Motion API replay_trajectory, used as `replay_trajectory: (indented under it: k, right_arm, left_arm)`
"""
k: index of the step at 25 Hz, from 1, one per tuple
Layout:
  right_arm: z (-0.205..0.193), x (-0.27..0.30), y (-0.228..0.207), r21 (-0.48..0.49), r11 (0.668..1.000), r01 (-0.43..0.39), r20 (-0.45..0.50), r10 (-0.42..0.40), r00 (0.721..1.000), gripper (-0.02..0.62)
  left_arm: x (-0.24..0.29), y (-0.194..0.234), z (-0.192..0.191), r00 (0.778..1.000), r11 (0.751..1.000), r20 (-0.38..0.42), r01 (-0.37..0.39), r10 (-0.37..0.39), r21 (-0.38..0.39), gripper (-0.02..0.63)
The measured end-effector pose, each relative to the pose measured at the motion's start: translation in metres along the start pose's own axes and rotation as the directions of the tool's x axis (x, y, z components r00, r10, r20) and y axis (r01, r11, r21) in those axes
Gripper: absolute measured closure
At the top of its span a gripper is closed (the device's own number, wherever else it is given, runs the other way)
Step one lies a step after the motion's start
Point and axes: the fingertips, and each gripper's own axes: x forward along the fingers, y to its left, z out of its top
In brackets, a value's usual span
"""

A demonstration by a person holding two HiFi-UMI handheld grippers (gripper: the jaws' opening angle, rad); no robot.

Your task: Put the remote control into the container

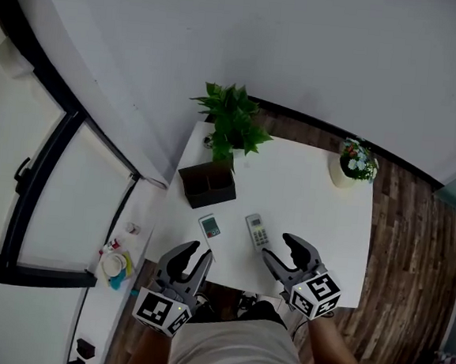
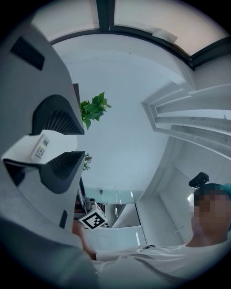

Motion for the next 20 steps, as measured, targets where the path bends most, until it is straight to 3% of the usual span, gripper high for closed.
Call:
replay_trajectory:
  k: [12,20]
  right_arm:
    - [-0.009,0.035,-0.008,-0.012,0.991,0.133,-0.085,-0.134,0.987,0.341]
    - [-0.049,0.065,-0.030,-0.061,0.976,0.210,-0.256,-0.219,0.942,0.327]
  left_arm:
    - [0.015,0.037,-0.003,0.993,0.992,-0.004,0.119,-0.119,-0.034,0.505]
    - [0.009,0.057,-0.010,0.994,0.993,-0.016,0.105,-0.105,-0.051,0.506]
